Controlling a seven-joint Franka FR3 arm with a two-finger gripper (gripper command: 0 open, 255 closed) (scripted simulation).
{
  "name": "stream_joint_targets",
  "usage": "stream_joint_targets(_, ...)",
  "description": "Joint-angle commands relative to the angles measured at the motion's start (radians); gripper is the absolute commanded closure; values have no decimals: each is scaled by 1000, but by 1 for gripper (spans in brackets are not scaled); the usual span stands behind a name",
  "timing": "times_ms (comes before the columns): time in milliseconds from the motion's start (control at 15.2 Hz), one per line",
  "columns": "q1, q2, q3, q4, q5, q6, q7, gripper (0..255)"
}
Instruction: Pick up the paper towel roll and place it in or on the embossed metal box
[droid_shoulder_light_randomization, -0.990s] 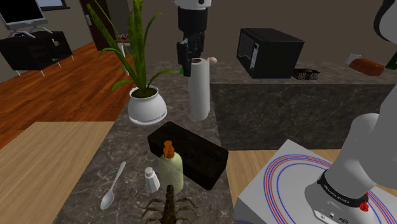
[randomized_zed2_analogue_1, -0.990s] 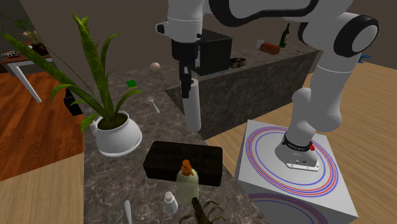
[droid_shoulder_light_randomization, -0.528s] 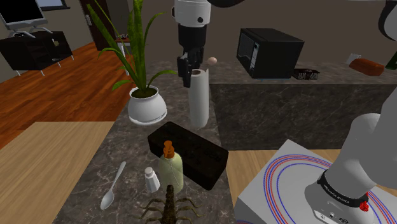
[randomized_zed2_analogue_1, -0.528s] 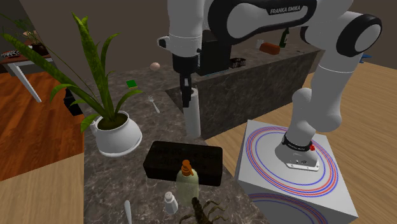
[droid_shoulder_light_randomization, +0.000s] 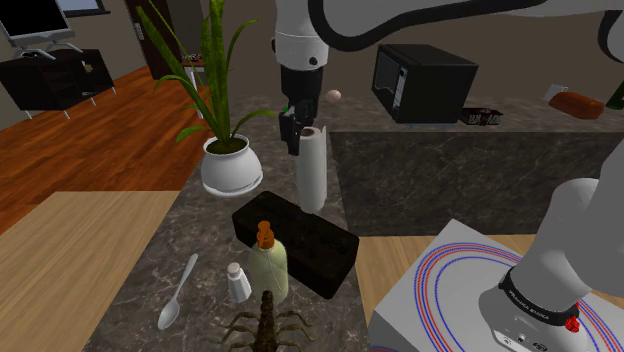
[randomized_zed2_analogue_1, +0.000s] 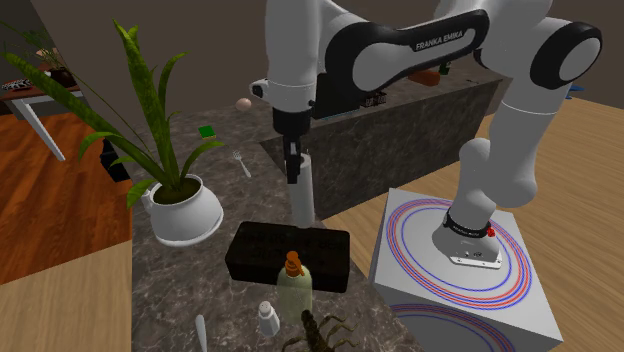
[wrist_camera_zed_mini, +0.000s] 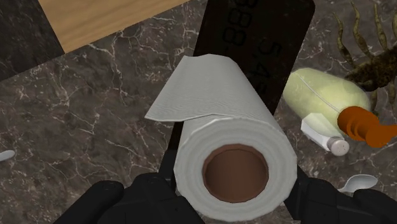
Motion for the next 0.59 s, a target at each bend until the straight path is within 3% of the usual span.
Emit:
stream_joint_targets(0,0,-4,0,-35,1,31,2,255)
stream_joint_targets(528,0,0,0,-137,-3,138,9,255)
